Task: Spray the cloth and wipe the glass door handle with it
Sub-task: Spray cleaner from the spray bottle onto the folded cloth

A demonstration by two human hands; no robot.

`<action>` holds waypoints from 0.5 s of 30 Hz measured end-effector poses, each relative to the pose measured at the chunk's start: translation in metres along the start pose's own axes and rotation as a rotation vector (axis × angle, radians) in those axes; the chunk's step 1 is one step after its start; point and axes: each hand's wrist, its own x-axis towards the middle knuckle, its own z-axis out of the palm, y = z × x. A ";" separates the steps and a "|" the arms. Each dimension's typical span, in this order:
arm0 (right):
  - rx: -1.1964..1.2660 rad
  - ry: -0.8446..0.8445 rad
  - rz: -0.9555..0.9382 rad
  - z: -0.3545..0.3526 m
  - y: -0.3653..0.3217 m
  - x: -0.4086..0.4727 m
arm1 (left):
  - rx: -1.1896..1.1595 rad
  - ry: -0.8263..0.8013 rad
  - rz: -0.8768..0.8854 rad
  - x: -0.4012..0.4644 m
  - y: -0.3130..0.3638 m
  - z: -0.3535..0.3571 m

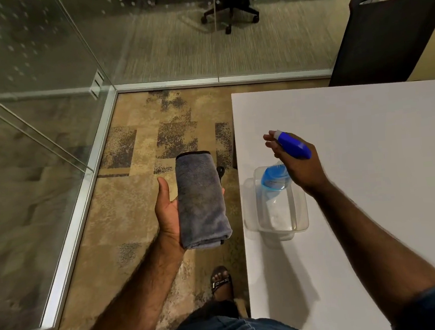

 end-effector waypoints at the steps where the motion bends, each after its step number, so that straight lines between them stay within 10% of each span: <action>1: 0.009 0.000 -0.024 -0.003 -0.008 -0.004 | 0.008 0.005 -0.004 -0.002 0.001 0.002; 15: -0.242 -0.348 -0.113 0.016 -0.090 -0.088 | 0.044 0.100 0.061 -0.013 0.003 0.018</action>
